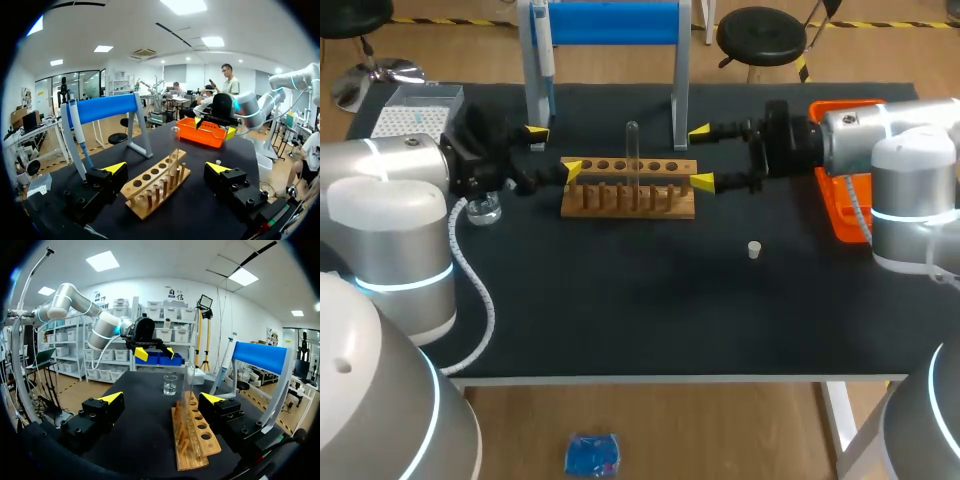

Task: Invert the test tube, pick up the pipette, mount the tip to pipette, aspirate from beaker and dispense into the tube, eject the tip, return the pipette, and cap with the stopper.

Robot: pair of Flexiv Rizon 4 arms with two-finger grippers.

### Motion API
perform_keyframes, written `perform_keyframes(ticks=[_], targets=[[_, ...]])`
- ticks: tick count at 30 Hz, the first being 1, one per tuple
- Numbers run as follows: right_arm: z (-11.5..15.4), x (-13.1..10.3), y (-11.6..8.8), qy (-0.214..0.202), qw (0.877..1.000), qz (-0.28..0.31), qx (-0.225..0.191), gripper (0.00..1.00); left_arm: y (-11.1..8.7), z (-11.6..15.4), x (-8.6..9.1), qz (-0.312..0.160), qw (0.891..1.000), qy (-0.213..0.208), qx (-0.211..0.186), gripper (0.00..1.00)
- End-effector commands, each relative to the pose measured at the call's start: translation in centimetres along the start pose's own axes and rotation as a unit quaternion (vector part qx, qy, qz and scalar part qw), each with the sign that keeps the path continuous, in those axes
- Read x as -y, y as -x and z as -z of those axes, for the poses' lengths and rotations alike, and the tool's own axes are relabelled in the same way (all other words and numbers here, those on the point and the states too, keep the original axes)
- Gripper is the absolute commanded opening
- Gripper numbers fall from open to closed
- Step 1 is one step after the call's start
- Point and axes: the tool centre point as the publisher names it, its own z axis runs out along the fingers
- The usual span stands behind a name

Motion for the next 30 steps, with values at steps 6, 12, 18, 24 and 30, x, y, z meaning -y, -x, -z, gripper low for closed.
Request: perform_keyframes(ticks=[6, 12, 18, 24, 30], targets=[[0.0, 0.0, -0.1, 0.000, 1.000, 0.000, 0.001, 1.00, -0.1, 0.0, -0.2, -0.001, 1.000, -0.004, 0.003, 1.00], [-1.0, -0.2, 1.0, -0.001, 1.000, 0.001, -0.003, 1.00, -0.1, 0.0, -0.2, -0.001, 1.000, -0.004, 0.003, 1.00], [-3.4, -0.6, 2.6, 0.012, 1.000, 0.006, -0.014, 1.00, -0.1, 0.0, -0.2, -0.001, 1.000, -0.004, 0.003, 1.00], [-5.4, -0.5, 4.0, 0.045, 0.999, -0.006, -0.030, 1.00, -0.1, 0.0, -0.2, -0.001, 1.000, -0.004, 0.003, 1.00], [-6.7, 0.1, 4.8, 0.075, 0.996, -0.015, -0.037, 1.00, -0.1, 0.0, -0.2, -0.001, 1.000, -0.004, 0.003, 1.00]])
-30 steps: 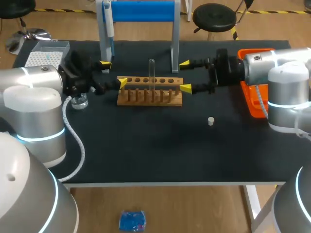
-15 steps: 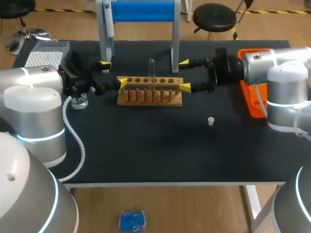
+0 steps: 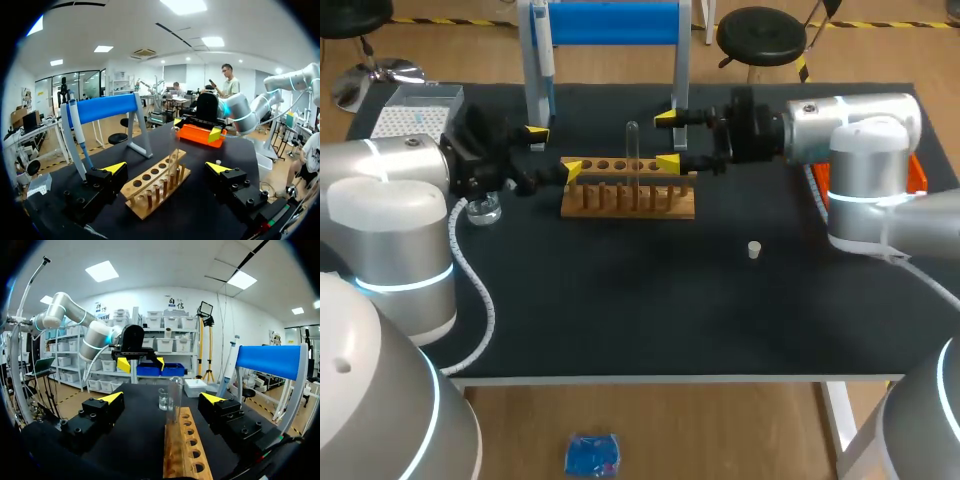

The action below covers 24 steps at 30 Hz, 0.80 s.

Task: Invert the test tube, pick up the pipette, mount the tip to pipette, aspirate from beaker and dispense into the tube, eject the tip, return the pipette, and cap with the stopper.

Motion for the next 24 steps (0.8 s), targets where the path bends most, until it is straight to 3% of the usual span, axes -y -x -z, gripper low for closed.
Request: perform_keyframes(ticks=[1, 8, 24], targets=[[-1.1, 1.2, 1.3, 0.023, 1.000, -0.004, -0.018, 1.00, -0.1, 0.0, -0.2, -0.001, 1.000, -0.004, 0.003, 1.00], [-2.0, 0.9, 1.6, 0.040, 0.999, -0.004, -0.033, 1.00, -0.1, 0.0, -0.2, -0.001, 1.000, -0.004, 0.003, 1.00], [-4.1, 1.3, 1.5, 0.015, 0.999, -0.026, -0.045, 0.99, -0.1, 0.0, -0.2, -0.001, 1.000, -0.004, 0.003, 1.00]])
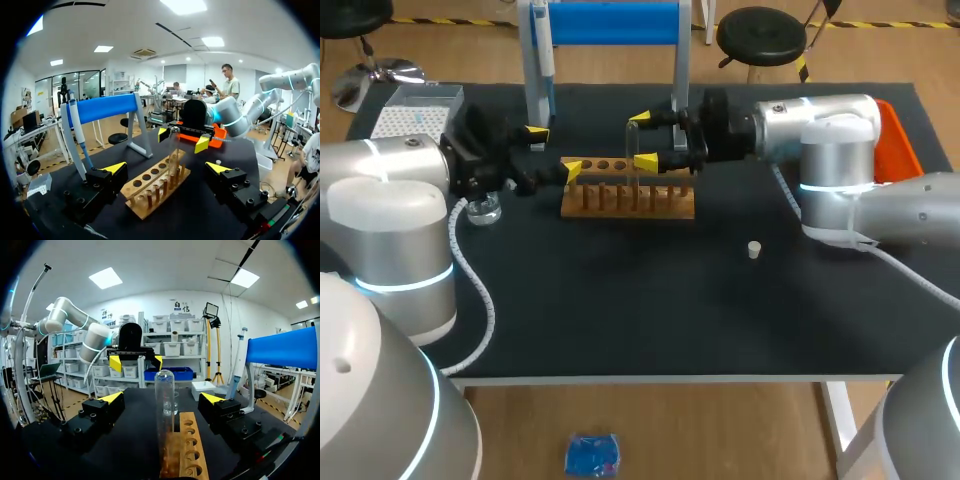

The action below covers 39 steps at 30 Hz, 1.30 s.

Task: Invert the test tube, pick up the pipette, mount the tip to pipette, aspirate from beaker and dispense into the tube, eject the tip, return the pipette, and cap with the stopper.

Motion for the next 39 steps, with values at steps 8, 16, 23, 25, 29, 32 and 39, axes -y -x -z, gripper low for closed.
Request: perform_keyframes(ticks=[8, 16, 23, 25, 29, 32, 39], targets=[[-0.92, 0.30, 0.23, -0.013, 1.000, -0.015, 0.002, 0.79, -0.14, -0.04, -0.18, -0.001, 1.000, -0.004, 0.003, 1.00], [-0.98, 0.29, 0.17, -0.012, 1.000, -0.019, 0.007, 0.48, -0.14, -0.04, -0.18, -0.001, 1.000, -0.004, 0.003, 1.00], [-1.05, 0.29, 0.10, -0.012, 1.000, -0.019, 0.008, 0.33, -0.14, -0.04, -0.18, -0.001, 1.000, -0.004, 0.003, 1.00], [-1.04, 0.28, 0.10, -0.012, 1.000, -0.019, 0.010, 0.12, -0.14, -0.04, -0.18, -0.001, 1.000, -0.004, 0.003, 1.00], [-0.88, 0.10, 0.08, -0.009, 1.000, -0.018, 0.011, 0.00, -0.14, -0.04, -0.18, -0.001, 1.000, -0.004, 0.003, 1.00], [-0.83, -0.08, 0.01, -0.007, 1.000, -0.018, 0.012, 0.00, -0.14, -0.04, -0.18, -0.001, 1.000, -0.004, 0.003, 1.00], [-0.62, -0.57, -0.17, -0.004, 1.000, -0.017, 0.014, 0.00, -0.14, -0.04, -0.18, -0.001, 1.000, -0.004, 0.003, 1.00]])
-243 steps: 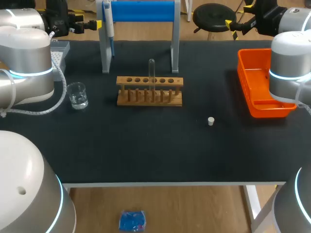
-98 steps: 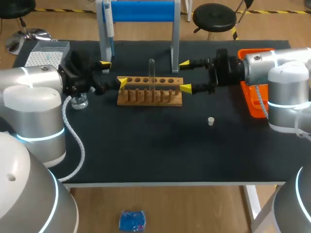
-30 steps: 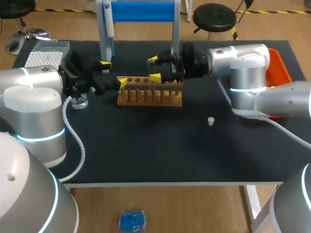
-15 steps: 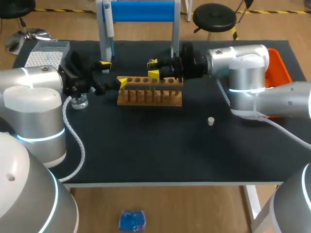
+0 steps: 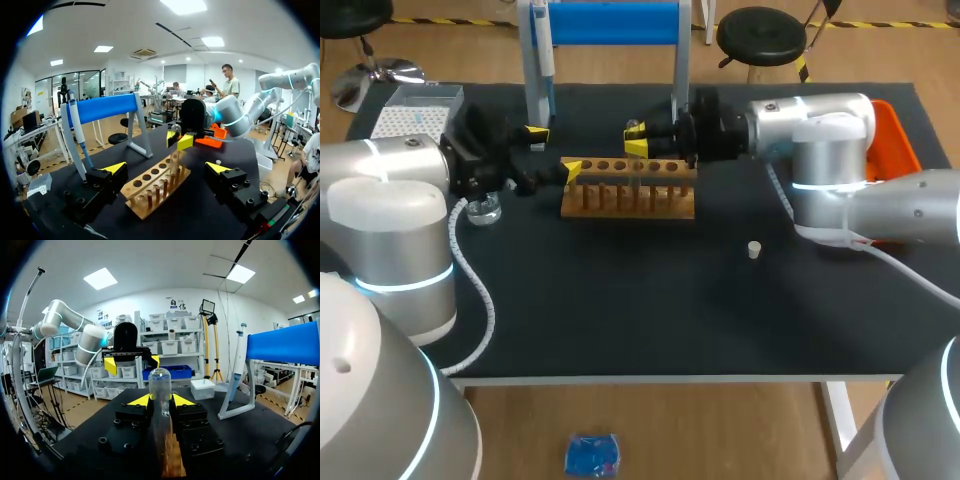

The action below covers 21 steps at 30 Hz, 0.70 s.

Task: Invert the test tube, pick up the pipette, mount the tip to pipette, aspirate from beaker and dispense into the tube, eject the tip, return the pipette, and cap with the stopper.

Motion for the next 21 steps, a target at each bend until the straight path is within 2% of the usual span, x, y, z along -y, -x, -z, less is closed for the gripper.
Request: perform_keyframes(ticks=[1, 21], targets=[[0.3, -0.4, -0.5, 0.000, 1.000, 0.001, 0.002, 0.00, -0.1, 0.0, -0.2, -0.001, 1.000, -0.004, 0.003, 1.00], [0.5, -2.5, -1.3, 0.014, 1.000, 0.010, 0.012, 0.00, -0.1, 0.0, -0.2, -0.001, 1.000, -0.004, 0.003, 1.00]])
